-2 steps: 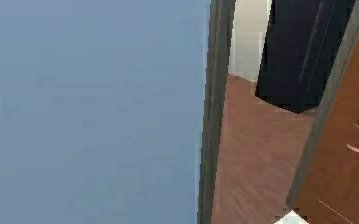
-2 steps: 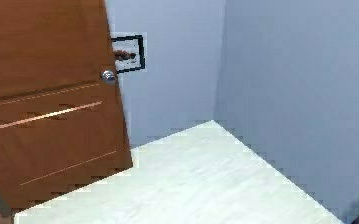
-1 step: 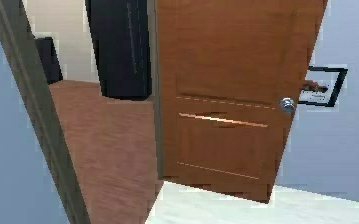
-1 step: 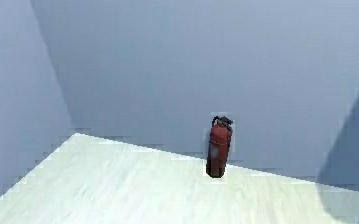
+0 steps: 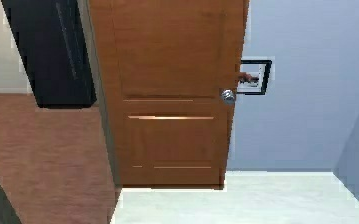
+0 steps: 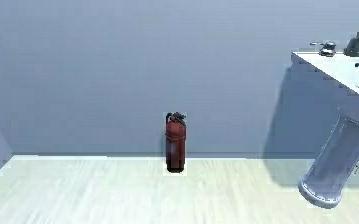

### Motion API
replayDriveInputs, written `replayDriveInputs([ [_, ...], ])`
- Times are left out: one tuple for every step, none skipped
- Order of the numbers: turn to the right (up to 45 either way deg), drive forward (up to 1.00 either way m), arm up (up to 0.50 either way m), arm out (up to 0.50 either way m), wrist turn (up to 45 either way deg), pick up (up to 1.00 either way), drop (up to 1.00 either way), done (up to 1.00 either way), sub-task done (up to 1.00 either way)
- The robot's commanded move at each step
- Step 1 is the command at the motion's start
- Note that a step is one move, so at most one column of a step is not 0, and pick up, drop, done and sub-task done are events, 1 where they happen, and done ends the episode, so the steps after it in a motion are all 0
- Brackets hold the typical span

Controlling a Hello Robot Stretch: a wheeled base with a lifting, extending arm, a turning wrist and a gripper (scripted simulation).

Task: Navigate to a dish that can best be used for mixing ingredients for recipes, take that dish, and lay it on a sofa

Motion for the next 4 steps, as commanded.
replayDriveInputs([
  [0.0, 0.75, 0.0, 0.0, 0.0, 0.0, 0.0, 0.0, 0.0],
  [-42.0, 0.0, 0.0, 0.0, 0.0, 0.0, 0.0, 0.0, 0.0],
  [0.0, 0.4, 0.0, 0.0, 0.0, 0.0, 0.0, 0.0, 0.0],
  [-39.0, 0.0, 0.0, 0.0, 0.0, 0.0, 0.0, 0.0, 0.0],
])
